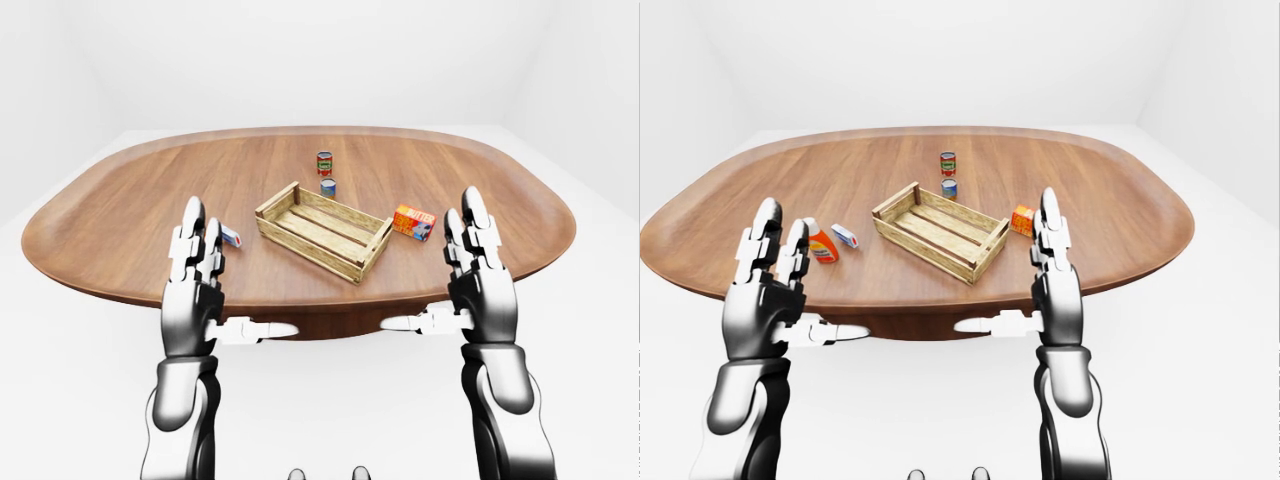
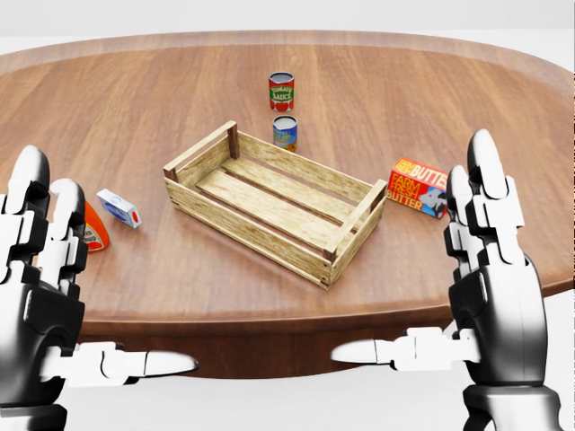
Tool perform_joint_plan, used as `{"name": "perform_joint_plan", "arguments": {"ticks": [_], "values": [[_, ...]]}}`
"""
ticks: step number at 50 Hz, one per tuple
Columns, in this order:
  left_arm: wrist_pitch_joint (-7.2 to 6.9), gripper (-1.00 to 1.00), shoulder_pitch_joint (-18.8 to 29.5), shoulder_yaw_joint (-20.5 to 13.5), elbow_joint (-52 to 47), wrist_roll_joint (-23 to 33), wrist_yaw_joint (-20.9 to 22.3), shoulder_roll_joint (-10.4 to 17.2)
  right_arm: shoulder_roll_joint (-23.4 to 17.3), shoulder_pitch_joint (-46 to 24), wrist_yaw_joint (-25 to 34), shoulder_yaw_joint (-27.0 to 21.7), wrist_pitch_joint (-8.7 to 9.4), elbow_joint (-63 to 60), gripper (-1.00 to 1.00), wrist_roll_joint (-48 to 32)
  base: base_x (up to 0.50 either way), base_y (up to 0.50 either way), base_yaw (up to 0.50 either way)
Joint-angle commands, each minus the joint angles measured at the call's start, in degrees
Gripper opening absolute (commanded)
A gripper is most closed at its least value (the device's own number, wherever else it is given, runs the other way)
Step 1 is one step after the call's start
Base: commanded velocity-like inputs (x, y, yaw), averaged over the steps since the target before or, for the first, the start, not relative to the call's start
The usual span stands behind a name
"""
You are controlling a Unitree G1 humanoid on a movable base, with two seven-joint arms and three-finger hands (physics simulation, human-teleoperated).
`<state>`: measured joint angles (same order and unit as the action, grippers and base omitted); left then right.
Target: Pick up the butter and put it in the tray.
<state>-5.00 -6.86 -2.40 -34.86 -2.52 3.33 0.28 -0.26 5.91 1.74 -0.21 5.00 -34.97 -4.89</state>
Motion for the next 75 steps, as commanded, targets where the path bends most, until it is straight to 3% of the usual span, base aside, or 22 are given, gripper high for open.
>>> {"name": "perform_joint_plan", "arguments": {"ticks": [1, 19, 48, 75], "values": [[0.0, 1.0, -0.3, 0.0, -0.5, -0.1, 0.0, -0.1, 0.0, -0.1, -0.2, -0.4, 0.0, 1.6, 1.0, 0.4, 0.0, -0.32, 0.0], [0.0, 1.0, -0.6, 0.2, -0.8, -0.1, -0.1, -0.1, -0.6, -0.2, 0.1, -0.3, 0.0, 2.2, 1.0, 0.0, 0.0, -0.5, 0.0], [0.0, 1.0, -0.3, -0.1, -0.8, 0.0, -0.2, 0.0, 0.1, -0.9, -0.7, -0.2, 0.0, 3.1, 1.0, 0.3, 0.0, 0.0, 0.0], [0.0, 1.0, -0.1, -0.6, -1.5, -0.3, -0.2, 0.0, 0.0, -1.1, -0.8, 0.1, 0.0, 3.7, 1.0, 0.8, 0.49, 0.0, 0.0]]}}
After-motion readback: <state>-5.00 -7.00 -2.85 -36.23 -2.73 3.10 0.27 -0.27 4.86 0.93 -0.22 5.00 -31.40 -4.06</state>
